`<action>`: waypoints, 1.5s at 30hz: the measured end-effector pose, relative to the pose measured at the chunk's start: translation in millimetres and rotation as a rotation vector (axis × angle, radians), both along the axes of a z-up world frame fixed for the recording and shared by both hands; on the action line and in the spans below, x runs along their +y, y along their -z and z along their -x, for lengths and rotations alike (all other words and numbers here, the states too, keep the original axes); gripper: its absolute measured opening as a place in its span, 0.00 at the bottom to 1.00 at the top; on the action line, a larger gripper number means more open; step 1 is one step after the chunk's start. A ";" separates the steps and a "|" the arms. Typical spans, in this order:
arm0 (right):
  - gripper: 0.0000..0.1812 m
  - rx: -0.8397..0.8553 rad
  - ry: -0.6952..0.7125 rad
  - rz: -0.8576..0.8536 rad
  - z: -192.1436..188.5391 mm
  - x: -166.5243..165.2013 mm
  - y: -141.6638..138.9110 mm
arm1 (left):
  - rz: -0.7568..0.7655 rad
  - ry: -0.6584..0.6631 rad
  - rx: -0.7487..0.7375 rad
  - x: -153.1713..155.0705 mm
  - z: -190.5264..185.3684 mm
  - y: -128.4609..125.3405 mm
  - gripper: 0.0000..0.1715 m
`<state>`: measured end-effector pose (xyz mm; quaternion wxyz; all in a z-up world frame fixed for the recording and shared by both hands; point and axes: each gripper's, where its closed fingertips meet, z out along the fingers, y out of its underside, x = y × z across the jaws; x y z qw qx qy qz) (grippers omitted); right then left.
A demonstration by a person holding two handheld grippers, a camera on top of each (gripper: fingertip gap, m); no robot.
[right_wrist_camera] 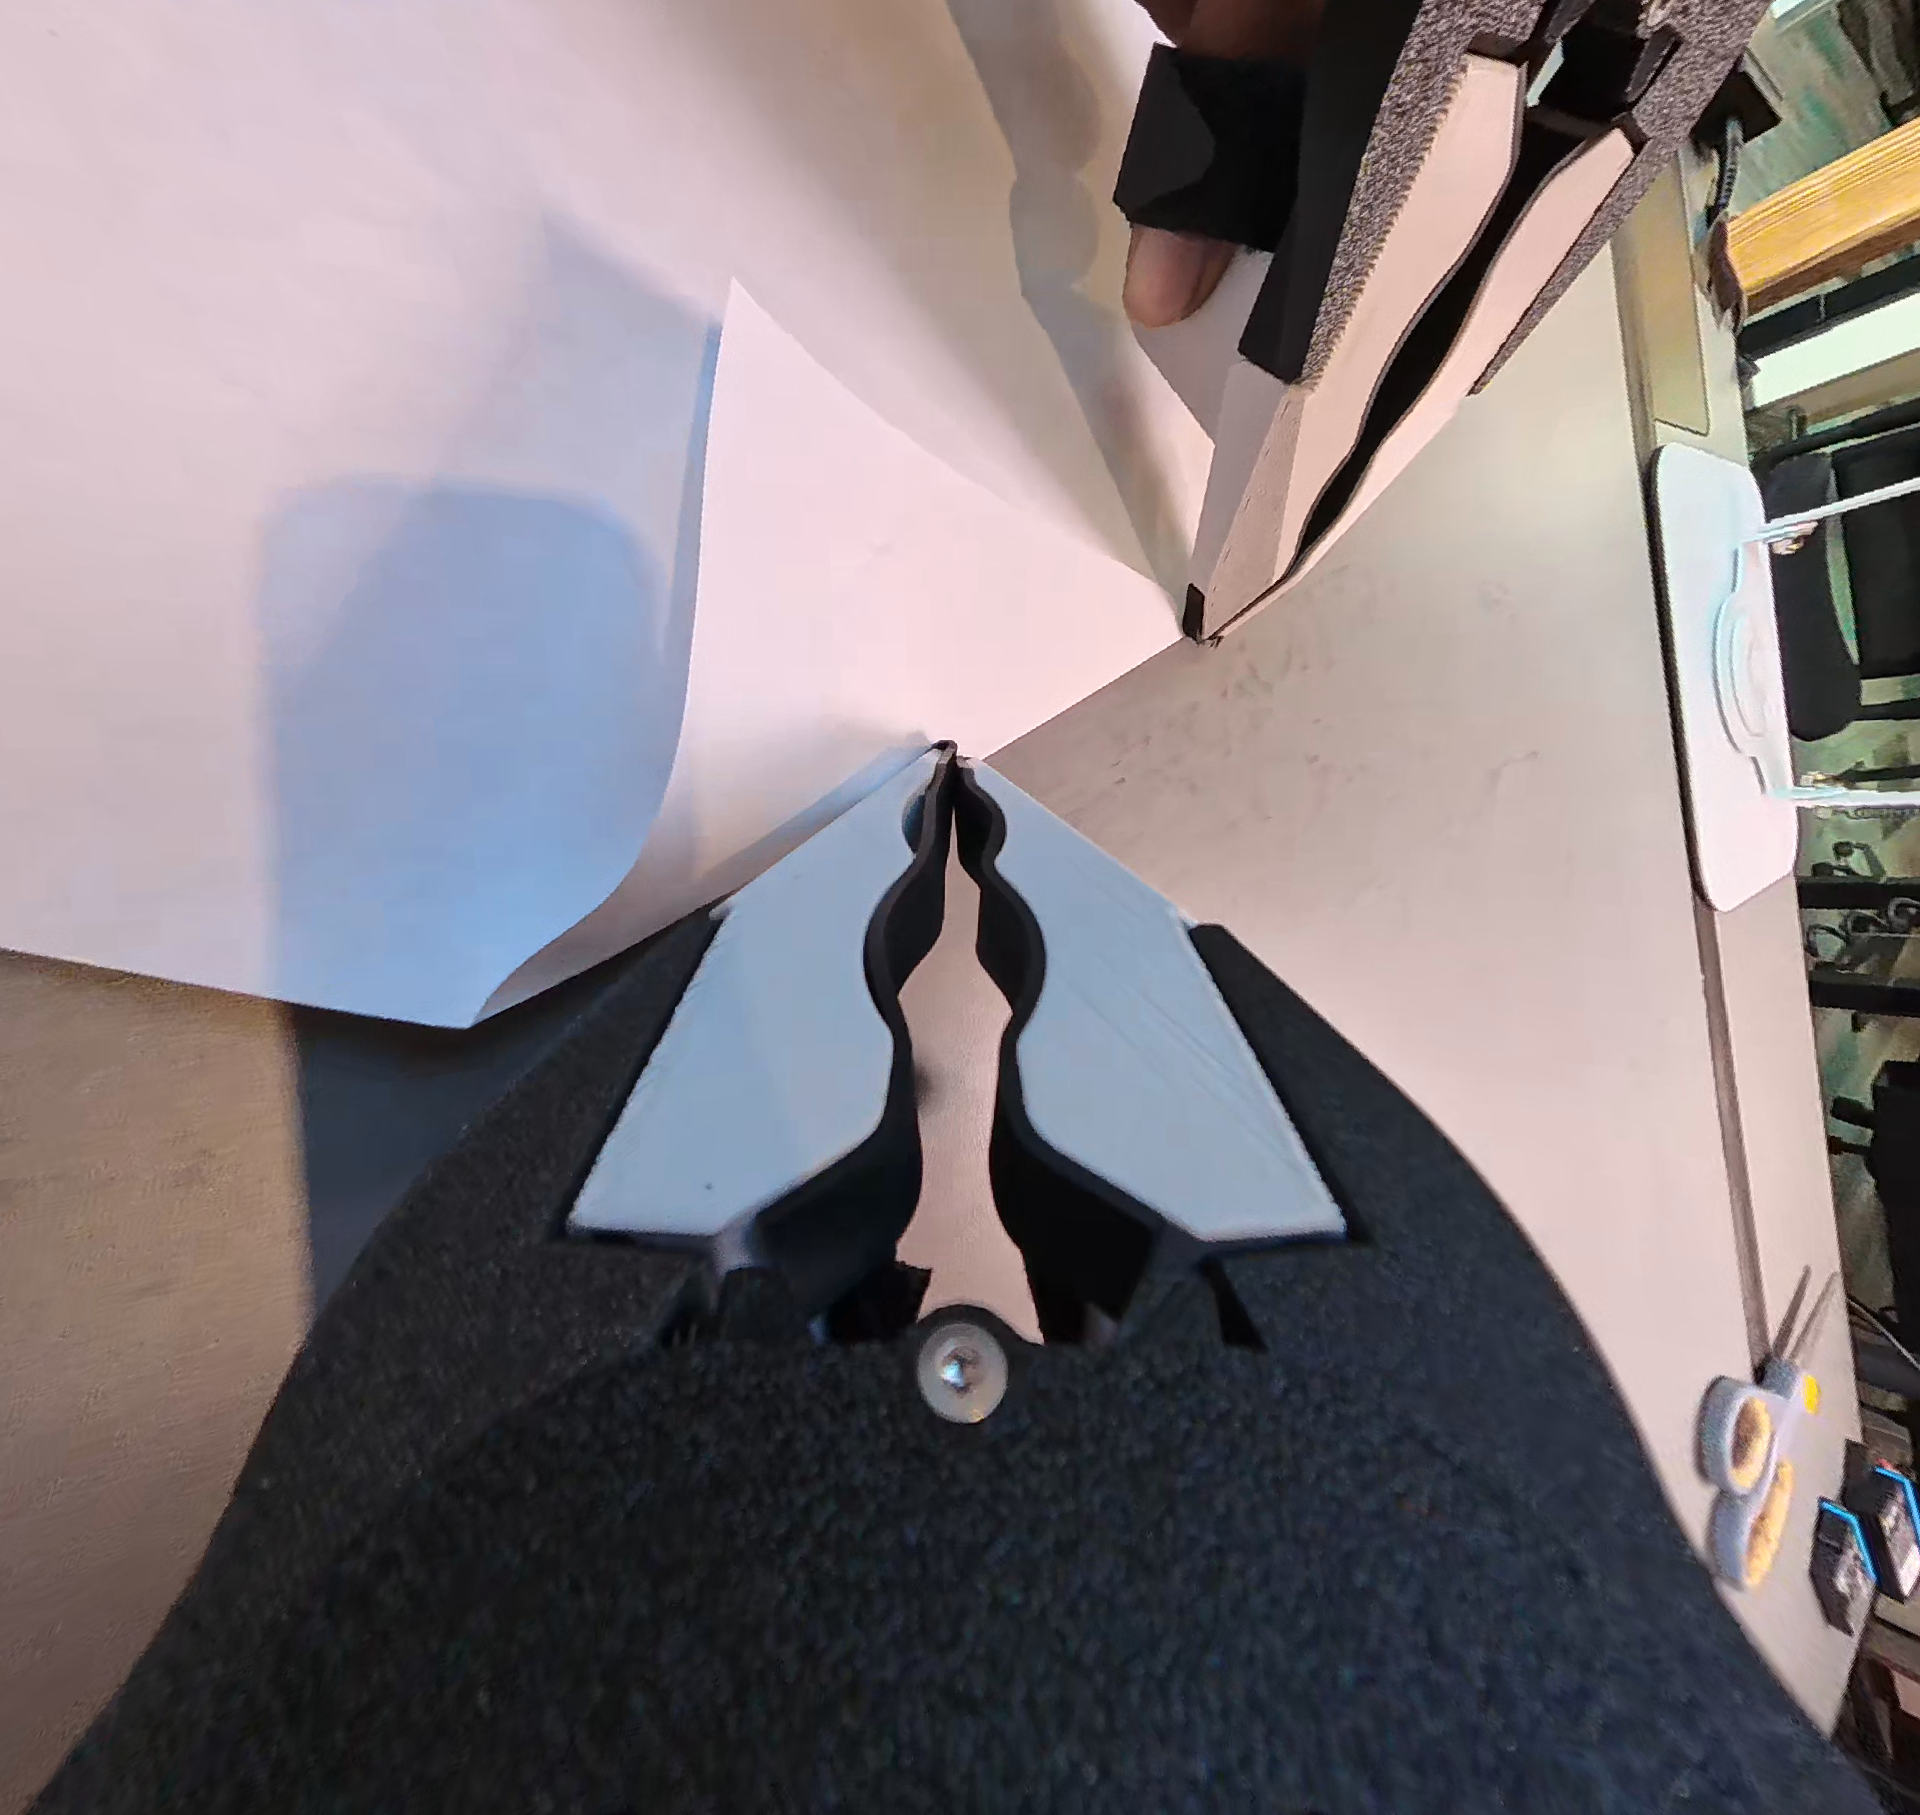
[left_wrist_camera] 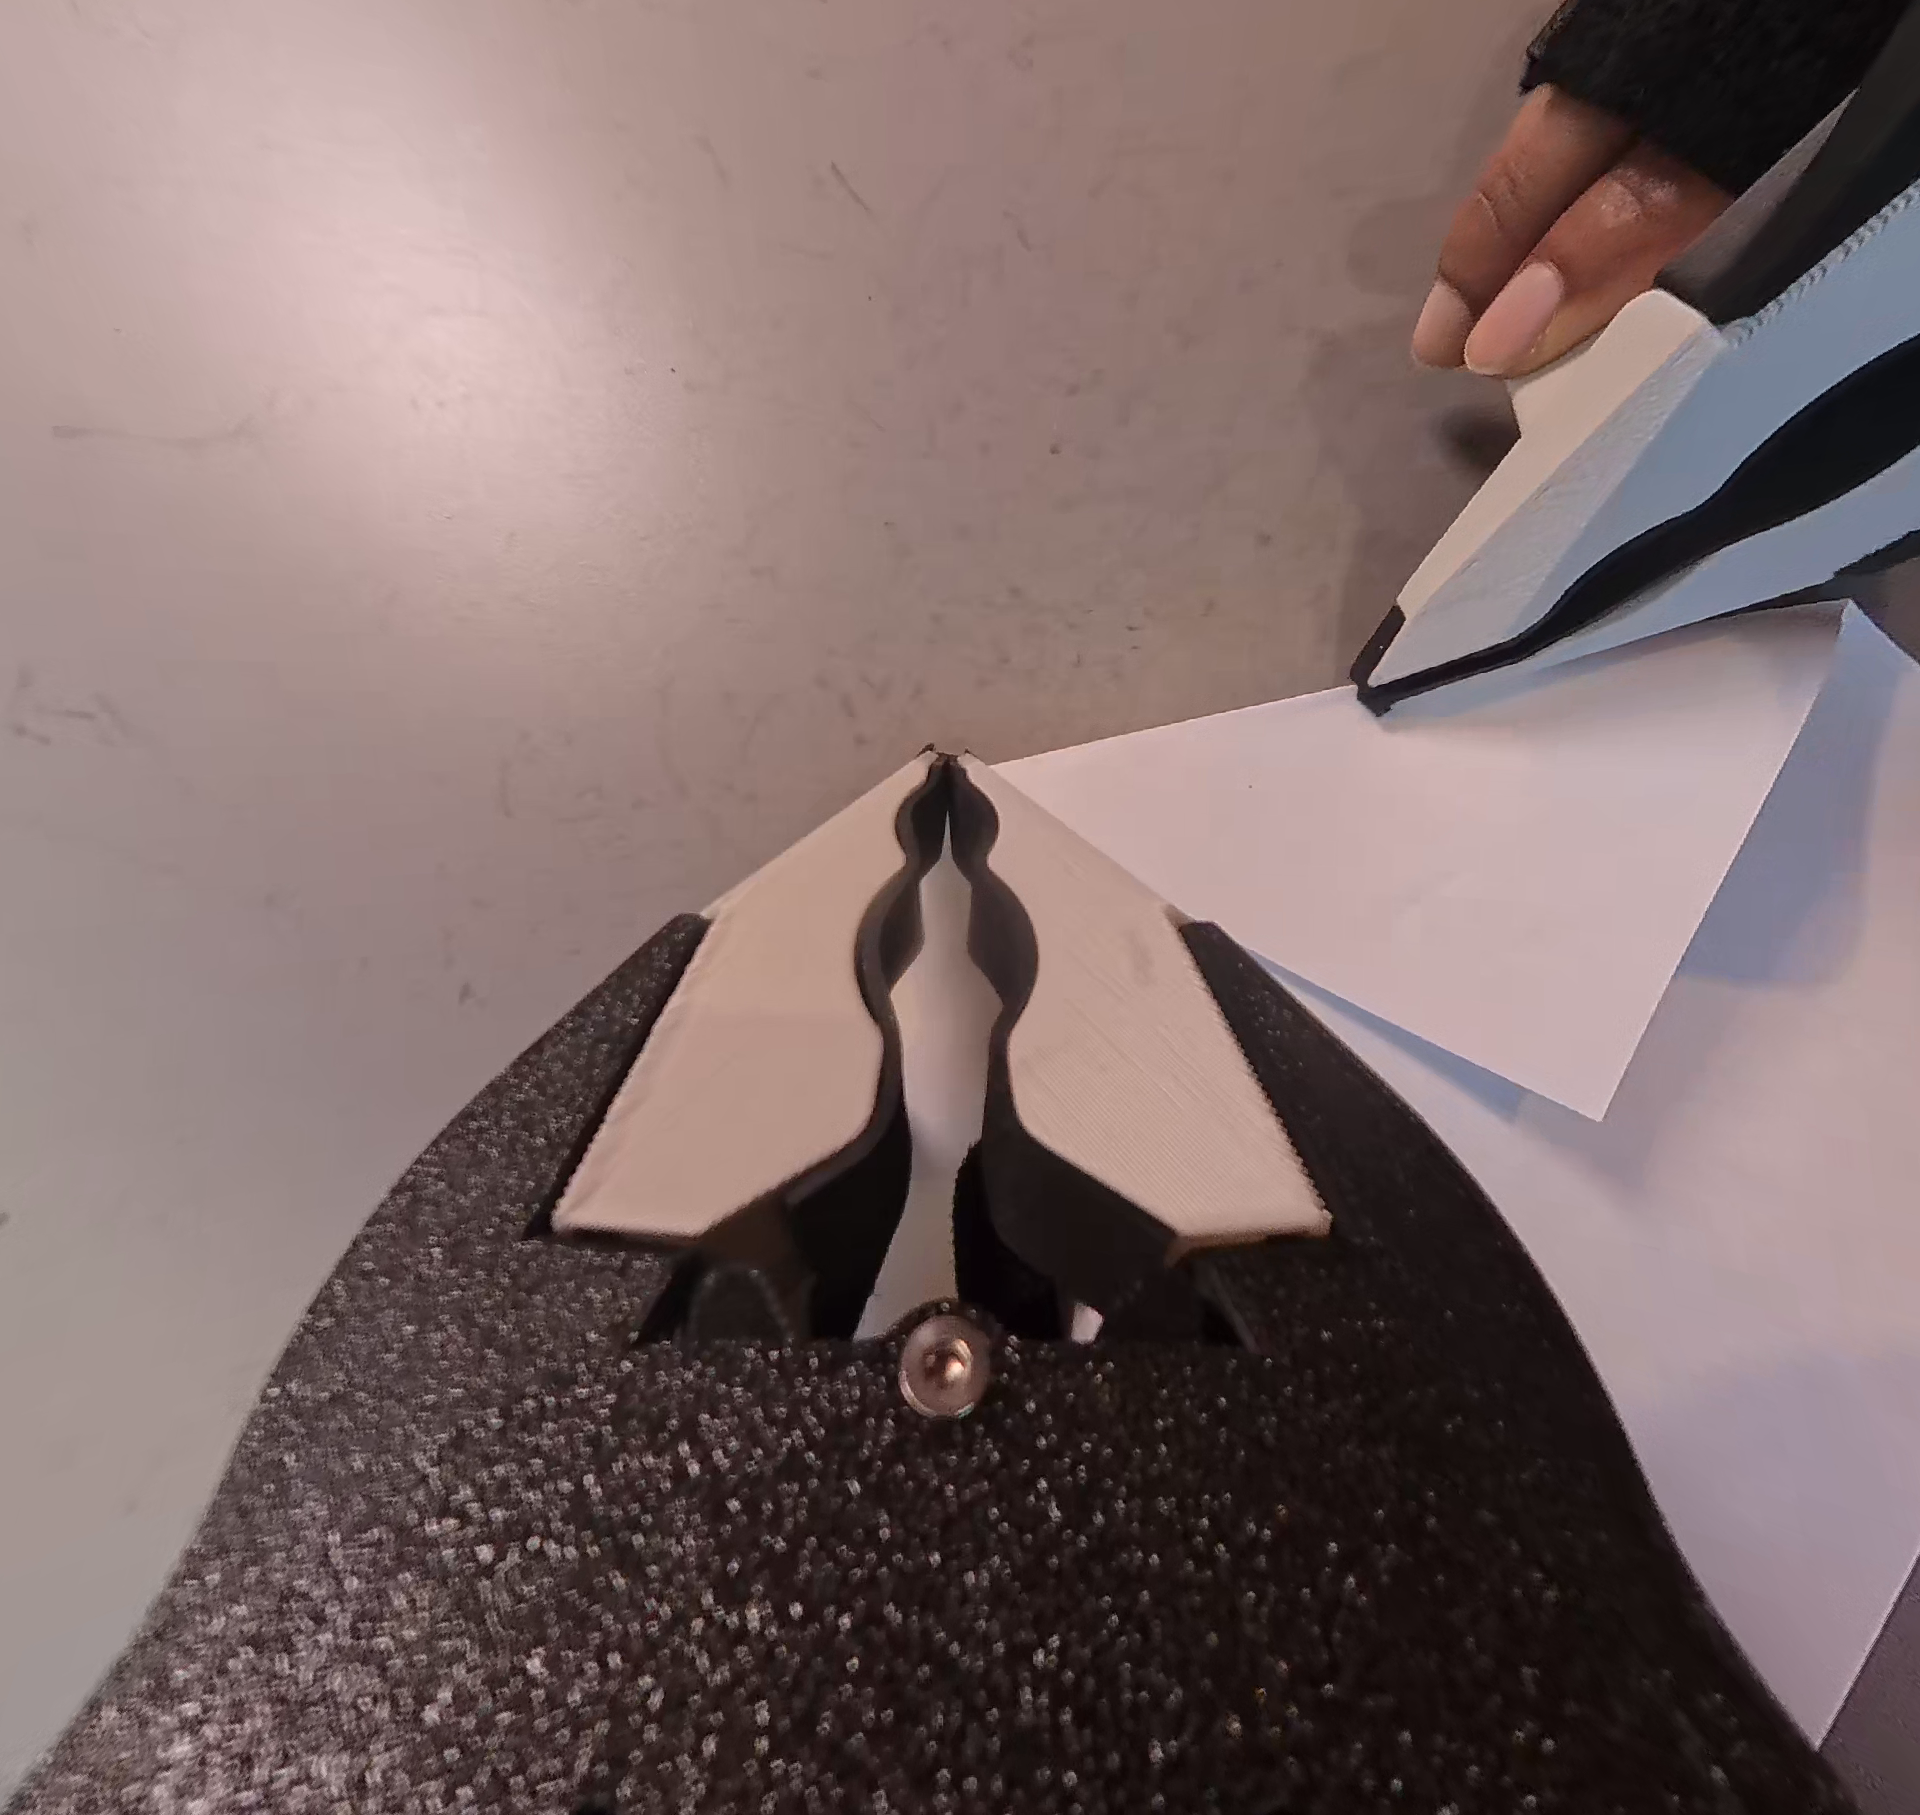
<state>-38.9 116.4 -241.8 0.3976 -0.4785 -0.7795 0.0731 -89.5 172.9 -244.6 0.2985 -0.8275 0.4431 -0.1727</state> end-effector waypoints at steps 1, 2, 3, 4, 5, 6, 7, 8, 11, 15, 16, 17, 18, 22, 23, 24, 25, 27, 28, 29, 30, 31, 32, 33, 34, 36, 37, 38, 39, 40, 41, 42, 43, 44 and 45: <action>0.00 0.002 0.002 0.001 -0.9 -0.8 -0.1 | 0.000 0.000 0.000 -0.1 0.0 0.0 0.00; 0.00 0.005 0.005 0.006 -1.9 -1.7 -0.1 | 0.000 0.000 0.001 -0.1 -0.1 0.0 0.00; 0.00 0.006 0.008 0.010 -2.9 -2.7 -0.1 | 0.000 0.000 0.000 0.0 -0.1 0.0 0.00; 0.00 0.007 0.009 0.012 -4.0 -3.7 -0.1 | 0.000 0.000 0.000 0.0 -0.1 0.0 0.00; 0.00 0.007 0.012 0.015 -5.2 -4.7 -0.1 | 0.000 0.000 0.001 -0.1 -0.1 0.0 0.00; 0.00 0.008 0.014 0.016 -6.3 -5.7 -0.1 | 0.000 0.000 0.001 -0.1 -0.1 0.0 0.00; 0.00 0.009 0.016 0.018 -7.4 -6.7 -0.1 | 0.000 0.000 0.000 -0.1 -0.1 0.0 0.00; 0.00 0.009 0.018 0.019 -8.4 -7.7 -0.1 | -0.001 0.000 0.001 -0.1 -0.1 0.0 0.00; 0.00 0.009 0.024 0.020 -11.5 -10.8 -0.3 | -0.002 -0.001 0.002 -0.1 -0.1 0.0 0.00; 0.00 0.015 0.036 0.028 -15.4 -15.1 -0.3 | -0.002 -0.001 0.004 -0.1 -0.1 0.1 0.00; 0.00 0.016 0.037 0.029 -16.4 -16.4 -0.3 | -0.003 -0.002 0.004 -0.1 -0.1 0.1 0.00; 0.00 0.019 0.040 0.032 -17.4 -17.7 -0.4 | -0.004 -0.002 0.005 -0.1 -0.1 0.1 0.00; 0.00 0.022 0.043 0.034 -18.2 -19.0 -0.5 | -0.005 -0.002 0.006 -0.1 -0.1 0.1 0.00; 0.00 0.029 0.054 0.049 -22.5 -25.3 -0.5 | -0.008 -0.003 0.009 0.0 -0.1 0.1 0.00; 0.00 0.031 0.057 0.054 -23.7 -26.9 -0.5 | -0.008 -0.003 0.008 0.0 -0.1 0.1 0.00; 0.00 0.032 0.060 0.061 -25.0 -28.7 -0.4 | -0.008 -0.003 0.008 0.0 -0.1 0.1 0.00; 0.00 0.035 0.065 0.071 -26.6 -30.4 -0.4 | -0.009 -0.003 0.009 0.0 -0.1 0.1 0.00; 0.00 0.043 0.079 0.094 -29.7 -33.8 -0.3 | -0.011 -0.003 0.010 0.0 -0.1 0.1 0.00; 0.00 0.046 0.087 0.106 -31.0 -35.5 -0.3 | -0.011 -0.003 0.010 0.0 -0.1 0.1 0.00; 0.00 0.048 0.096 0.121 -32.2 -37.1 -0.4 | -0.011 -0.003 0.010 0.0 0.0 0.1 0.00; 0.00 0.049 0.103 0.136 -33.2 -38.9 -0.4 | -0.010 -0.003 0.010 0.1 0.0 0.1 0.00; 0.00 0.048 0.105 0.146 -34.1 -41.0 -0.3 | -0.010 -0.004 0.010 0.1 -0.1 0.1 0.00; 0.00 0.047 0.102 0.156 -34.8 -43.2 -0.4 | -0.012 -0.003 0.012 0.0 -0.1 0.1 0.00; 0.00 0.048 0.102 0.177 -35.2 -45.1 -0.9 | -0.014 -0.002 0.013 0.0 -0.1 0.1 0.00; 0.00 0.060 0.109 0.214 -34.8 -46.1 -2.3 | -0.016 -0.001 0.012 0.1 -0.1 0.1 0.00; 0.00 0.125 0.149 0.306 -32.9 -41.6 -11.4 | -0.018 0.000 0.010 0.1 -0.1 0.1 0.00; 0.00 0.144 0.167 0.339 -33.8 -36.5 -16.1 | -0.020 0.002 0.011 0.1 -0.1 0.1 0.00; 0.00 0.157 0.182 0.351 -35.1 -29.9 -20.1 | -0.020 0.002 0.010 0.1 -0.2 0.0 0.00; 0.00 0.164 0.186 0.350 -35.8 -24.6 -23.0 | -0.020 0.001 0.010 0.2 -0.1 0.0 0.00; 0.00 0.155 0.180 0.350 -36.1 -22.0 -22.8 | -0.020 0.002 0.011 0.1 -0.1 0.1 0.00; 0.00 0.136 0.172 0.346 -36.0 -21.2 -20.0 | -0.020 0.002 0.011 0.1 -0.2 0.1 0.00; 0.00 0.112 0.158 0.336 -35.9 -21.8 -15.6 | -0.019 0.002 0.010 0.2 -0.1 0.1 0.00; 0.00 0.089 0.142 0.321 -35.9 -23.4 -10.8 | -0.019 0.002 0.009 0.2 -0.1 0.0 0.00; 0.00 0.074 0.129 0.311 -35.7 -25.6 -6.8 | -0.019 0.002 0.010 0.2 -0.1 0.0 0.00; 0.00 0.061 0.120 0.304 -35.7 -28.0 -3.4 | -0.020 0.002 0.011 0.2 -0.2 0.1 0.00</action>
